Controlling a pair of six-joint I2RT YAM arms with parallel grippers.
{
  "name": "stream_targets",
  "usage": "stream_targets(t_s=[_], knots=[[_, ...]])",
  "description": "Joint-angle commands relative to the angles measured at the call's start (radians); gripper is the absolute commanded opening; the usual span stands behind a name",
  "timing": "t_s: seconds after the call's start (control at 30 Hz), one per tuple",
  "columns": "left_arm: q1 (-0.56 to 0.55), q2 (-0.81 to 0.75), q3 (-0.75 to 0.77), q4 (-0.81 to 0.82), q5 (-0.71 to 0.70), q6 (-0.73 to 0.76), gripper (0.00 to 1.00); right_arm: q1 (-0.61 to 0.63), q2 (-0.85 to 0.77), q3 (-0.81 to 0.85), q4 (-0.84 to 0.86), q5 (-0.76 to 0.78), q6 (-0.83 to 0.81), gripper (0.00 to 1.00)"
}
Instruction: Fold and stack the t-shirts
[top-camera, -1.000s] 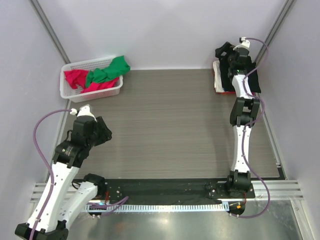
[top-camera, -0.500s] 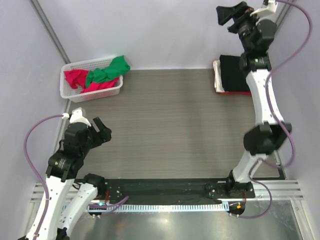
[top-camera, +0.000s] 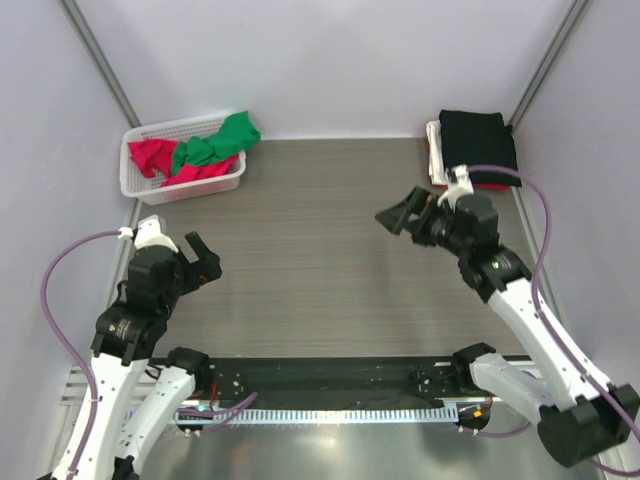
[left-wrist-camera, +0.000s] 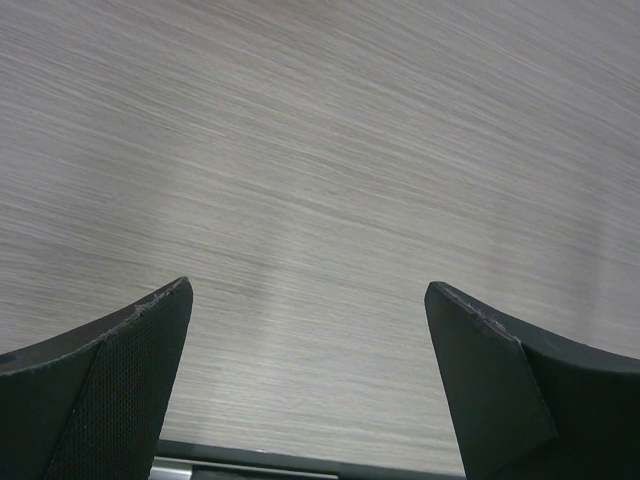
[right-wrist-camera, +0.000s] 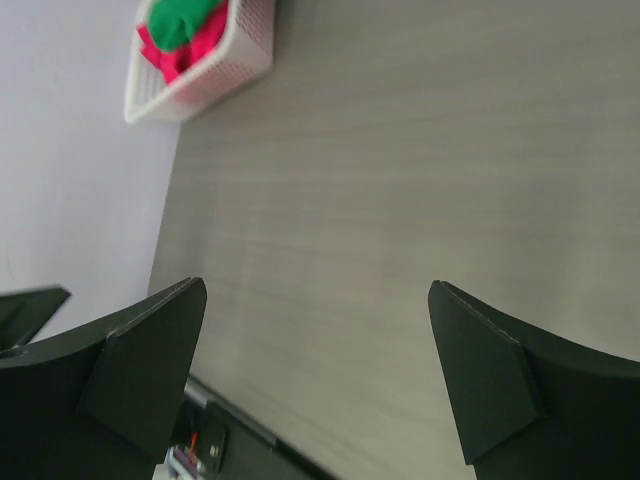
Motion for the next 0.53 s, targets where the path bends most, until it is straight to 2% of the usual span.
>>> stream_targets(t_s=[0.0, 0.2, 0.5], knots=[[0.005, -0.004, -0.008, 0.056, -0.087, 0.031, 1.00, 0.008, -0.185, -0.098, -0.115, -0.003, 0.075, 1.00], [0.005, -0.029, -0.034, 0.085, -0.093, 0.045, 1.00, 0.008, -0.423, -0.219, -0.259, 0.018, 0.098, 0.99], [0.005, -0.035, -0.057, 0.116, -0.116, 0.051, 1.00, 0.010, -0.517, -0.172, -0.363, 0.104, 0.072, 1.00]])
